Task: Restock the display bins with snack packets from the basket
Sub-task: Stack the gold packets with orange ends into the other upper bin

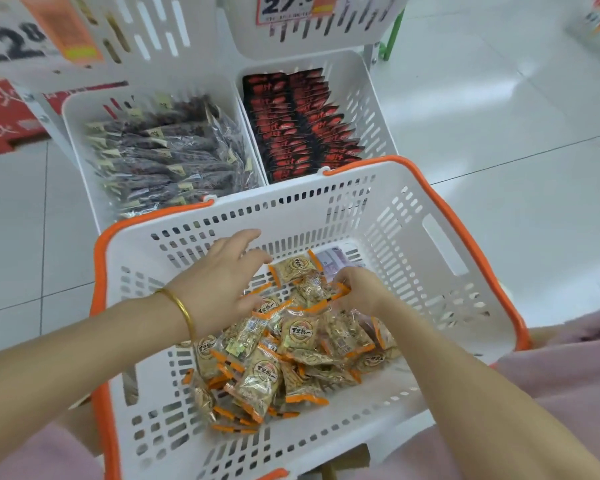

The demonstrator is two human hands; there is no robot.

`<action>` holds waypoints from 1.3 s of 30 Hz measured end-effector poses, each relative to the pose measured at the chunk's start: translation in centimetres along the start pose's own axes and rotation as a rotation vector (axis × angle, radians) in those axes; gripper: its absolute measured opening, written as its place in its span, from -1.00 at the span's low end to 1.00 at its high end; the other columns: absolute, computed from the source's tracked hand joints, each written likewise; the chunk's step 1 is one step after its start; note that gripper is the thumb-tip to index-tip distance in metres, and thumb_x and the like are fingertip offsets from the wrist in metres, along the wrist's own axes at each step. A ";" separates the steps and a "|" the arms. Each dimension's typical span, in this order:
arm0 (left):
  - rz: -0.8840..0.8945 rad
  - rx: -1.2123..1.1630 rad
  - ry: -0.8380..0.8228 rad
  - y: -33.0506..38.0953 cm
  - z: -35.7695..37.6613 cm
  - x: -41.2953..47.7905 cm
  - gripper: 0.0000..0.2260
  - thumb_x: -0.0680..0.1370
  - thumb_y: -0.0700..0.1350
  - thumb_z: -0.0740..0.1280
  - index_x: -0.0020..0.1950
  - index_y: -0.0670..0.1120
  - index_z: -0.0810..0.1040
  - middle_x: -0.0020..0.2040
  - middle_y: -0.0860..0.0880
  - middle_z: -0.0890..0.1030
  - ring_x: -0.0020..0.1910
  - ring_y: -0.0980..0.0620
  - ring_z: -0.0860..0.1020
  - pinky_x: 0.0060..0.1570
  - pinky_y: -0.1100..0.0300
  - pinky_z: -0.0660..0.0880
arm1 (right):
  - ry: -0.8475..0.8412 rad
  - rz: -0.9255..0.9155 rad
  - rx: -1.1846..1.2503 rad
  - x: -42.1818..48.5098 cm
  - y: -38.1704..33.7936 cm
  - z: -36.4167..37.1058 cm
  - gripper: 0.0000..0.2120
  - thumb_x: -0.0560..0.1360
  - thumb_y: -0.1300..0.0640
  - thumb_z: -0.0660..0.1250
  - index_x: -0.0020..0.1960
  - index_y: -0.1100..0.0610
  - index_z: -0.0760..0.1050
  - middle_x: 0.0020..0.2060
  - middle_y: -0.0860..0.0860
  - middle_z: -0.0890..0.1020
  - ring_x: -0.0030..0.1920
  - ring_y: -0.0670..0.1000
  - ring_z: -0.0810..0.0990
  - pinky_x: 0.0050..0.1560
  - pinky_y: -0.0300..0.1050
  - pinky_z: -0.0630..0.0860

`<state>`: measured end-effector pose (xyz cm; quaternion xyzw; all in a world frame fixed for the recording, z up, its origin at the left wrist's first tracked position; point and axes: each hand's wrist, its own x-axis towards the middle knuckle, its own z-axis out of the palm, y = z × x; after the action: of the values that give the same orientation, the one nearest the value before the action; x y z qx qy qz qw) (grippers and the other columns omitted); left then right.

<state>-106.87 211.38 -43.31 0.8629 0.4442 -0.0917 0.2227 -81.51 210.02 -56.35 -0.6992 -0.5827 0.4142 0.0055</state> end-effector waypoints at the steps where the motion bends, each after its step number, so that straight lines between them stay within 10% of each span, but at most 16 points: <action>1: -0.010 -0.018 0.004 0.1 -0.2 -0.1 -0.52 0.57 0.04 0.25 0.45 0.04 0.19 0.52 0.02 -0.04 0.47 0.02 0.07 0.40 0.15 0.15 | 0.027 -0.029 0.002 -0.2 -0.9 -1.1 -0.75 0.36 0.17 0.51 -0.06 0.09 0.47 -0.29 -0.04 0.47 -0.24 0.01 0.47 -0.33 -0.21 0.36; 9: -0.122 -0.408 0.102 1.6 -1.5 -0.5 -0.36 0.49 0.19 0.29 0.46 0.02 0.10 0.40 0.04 0.16 0.26 0.07 0.37 0.22 0.17 0.40 | 0.346 -0.186 0.529 -4.5 -11.4 -6.8 -0.84 0.36 0.21 0.51 -0.16 0.18 0.54 -0.34 0.02 0.57 -0.37 -0.04 0.52 -0.34 -0.22 0.46; 18: -0.196 -0.588 0.203 0.3 -3.0 -0.5 -0.42 0.44 0.00 0.42 0.31 0.02 0.14 0.07 -0.03 0.42 -0.18 0.07 0.47 -0.27 0.20 0.44 | 0.218 -0.221 1.006 -6.1 -16.6 -5.2 -0.92 0.45 0.16 0.43 -0.12 0.18 0.63 -0.25 0.08 0.66 -0.25 0.03 0.60 -0.06 0.08 0.57; 26: -0.541 -1.658 0.158 -3.3 -5.1 -0.3 -0.72 0.52 -0.34 0.13 0.21 -0.17 0.39 0.10 -0.27 0.57 -0.02 -0.18 0.64 -0.31 -0.04 0.62 | 0.275 -0.281 0.658 -6.4 -15.3 -8.4 -0.89 0.49 0.15 0.38 -0.17 0.13 0.65 -0.31 0.05 0.66 -0.29 -0.06 0.59 -0.26 -0.20 0.53; 35: -0.354 -1.659 -0.013 -2.4 -5.6 -0.6 -0.69 0.60 -0.07 0.14 0.26 -0.16 0.48 0.19 -0.16 0.58 0.08 -0.13 0.58 0.18 -0.11 0.48 | 0.319 -0.491 0.583 -6.9 -17.2 -8.2 -0.86 0.35 0.09 0.51 -0.34 -0.01 0.58 -0.40 -0.08 0.59 -0.36 -0.07 0.52 -0.29 -0.20 0.45; 39: -0.226 -1.470 -0.025 -1.9 -5.3 -0.5 -0.53 0.39 0.07 0.43 0.19 -0.15 0.46 -0.02 0.00 0.64 -0.08 0.07 0.62 -0.12 0.12 0.58 | 0.541 -0.506 0.534 -5.9 -17.9 -7.4 -0.82 0.33 0.09 0.53 -0.37 -0.05 0.55 -0.16 -0.14 0.49 -0.05 -0.15 0.48 -0.05 -0.34 0.39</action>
<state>-108.93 214.48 -39.01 0.4395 0.4746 0.1970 0.7368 -91.57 214.44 -39.33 -0.5918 -0.5856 0.3380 0.4388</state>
